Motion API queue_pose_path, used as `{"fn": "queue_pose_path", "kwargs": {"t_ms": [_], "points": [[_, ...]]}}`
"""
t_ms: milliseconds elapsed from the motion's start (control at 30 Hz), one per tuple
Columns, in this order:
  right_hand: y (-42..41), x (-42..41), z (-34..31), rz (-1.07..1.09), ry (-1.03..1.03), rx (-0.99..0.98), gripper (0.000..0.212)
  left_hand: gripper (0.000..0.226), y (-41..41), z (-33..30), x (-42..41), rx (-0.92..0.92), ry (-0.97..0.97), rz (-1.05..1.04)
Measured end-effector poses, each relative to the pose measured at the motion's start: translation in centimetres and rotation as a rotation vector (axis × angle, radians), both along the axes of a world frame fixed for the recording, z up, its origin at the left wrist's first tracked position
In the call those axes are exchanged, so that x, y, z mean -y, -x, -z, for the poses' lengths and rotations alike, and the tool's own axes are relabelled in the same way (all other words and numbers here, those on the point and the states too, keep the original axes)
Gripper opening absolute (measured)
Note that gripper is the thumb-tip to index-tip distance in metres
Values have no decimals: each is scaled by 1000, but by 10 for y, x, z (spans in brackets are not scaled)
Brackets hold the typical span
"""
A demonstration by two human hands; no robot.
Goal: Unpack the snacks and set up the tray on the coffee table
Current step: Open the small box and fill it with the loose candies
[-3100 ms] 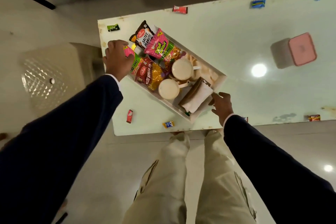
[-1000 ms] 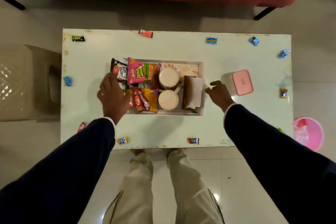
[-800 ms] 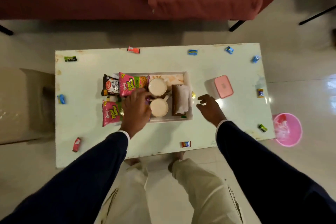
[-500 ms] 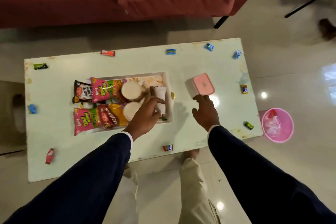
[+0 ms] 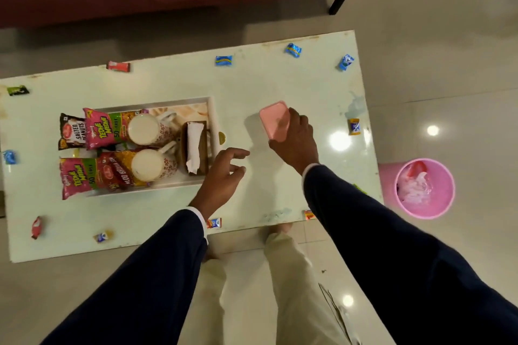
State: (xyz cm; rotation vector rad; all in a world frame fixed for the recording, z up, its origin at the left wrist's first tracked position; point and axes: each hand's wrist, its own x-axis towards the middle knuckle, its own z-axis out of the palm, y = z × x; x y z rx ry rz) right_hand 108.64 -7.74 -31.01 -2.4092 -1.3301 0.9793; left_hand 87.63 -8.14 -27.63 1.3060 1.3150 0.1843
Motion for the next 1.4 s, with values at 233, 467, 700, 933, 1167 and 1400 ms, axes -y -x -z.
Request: {"fn": "queue_pose_path", "kwargs": {"t_ms": [233,467,700,933,1167,1400], "points": [[-3,77,-128,195,-97,-602,89,26,-29,-97,10,121,279,-221],[19,103,-276,75,-256,-616,75,65,-46,-216,30,382,384,-260],[33,88,-345,-112,-340,-477,83,59,-40,-297,15,487,248,-312],[55,76,-362,-119,-379,-312,69,64,-41,-313,16,426,46,-430],[64,81,-368,36,-410,-530,47,62,-36,-313,12,374,55,-443],[13,93,-353,365,-335,-980,28,82,-13,-302,11,583,314,-379]]}}
